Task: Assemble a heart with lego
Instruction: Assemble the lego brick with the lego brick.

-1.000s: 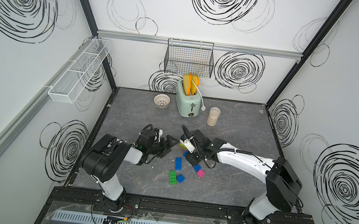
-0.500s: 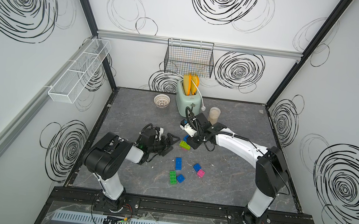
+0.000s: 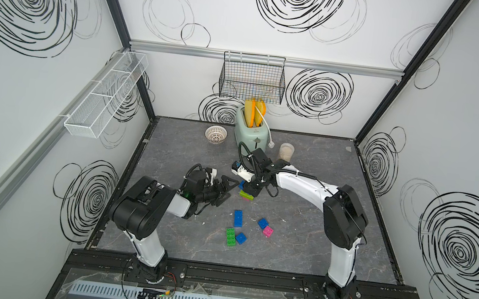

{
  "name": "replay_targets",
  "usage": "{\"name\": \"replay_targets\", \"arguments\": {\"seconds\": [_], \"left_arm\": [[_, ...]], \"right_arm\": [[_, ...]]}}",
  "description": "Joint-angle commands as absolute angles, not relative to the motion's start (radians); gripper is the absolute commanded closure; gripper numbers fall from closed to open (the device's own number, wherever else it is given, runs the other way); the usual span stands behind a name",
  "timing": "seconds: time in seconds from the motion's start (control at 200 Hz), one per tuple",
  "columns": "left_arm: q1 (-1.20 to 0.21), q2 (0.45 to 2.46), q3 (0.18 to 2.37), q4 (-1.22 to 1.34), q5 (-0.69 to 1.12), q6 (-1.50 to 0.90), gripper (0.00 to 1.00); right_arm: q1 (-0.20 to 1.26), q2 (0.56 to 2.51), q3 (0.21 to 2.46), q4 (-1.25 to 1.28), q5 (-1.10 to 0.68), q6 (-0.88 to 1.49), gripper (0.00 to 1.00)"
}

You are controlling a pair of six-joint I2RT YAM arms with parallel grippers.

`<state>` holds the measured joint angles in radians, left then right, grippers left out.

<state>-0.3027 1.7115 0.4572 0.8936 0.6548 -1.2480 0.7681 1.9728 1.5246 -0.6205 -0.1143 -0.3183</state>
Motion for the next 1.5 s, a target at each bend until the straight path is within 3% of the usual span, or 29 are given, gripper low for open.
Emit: {"name": "replay_targets", "arguments": {"seconds": [0.0, 0.875, 1.491], "left_arm": [[-0.296, 1.732, 0.476, 0.956, 0.679, -1.272, 0.03], [-0.377, 1.835, 0.522, 1.015, 0.668, -1.322, 0.0], [-0.404, 1.925, 0.546, 1.08, 0.664, -1.35, 0.14]], "right_arm": [[0.769, 1.994, 1.562, -0.682, -0.148, -0.37, 0.7], [0.769, 2.084, 1.611, -0.768, -0.182, -0.446, 0.69], [0.769, 2.127, 1.669, -0.784, -0.179, -0.475, 0.69]]}}
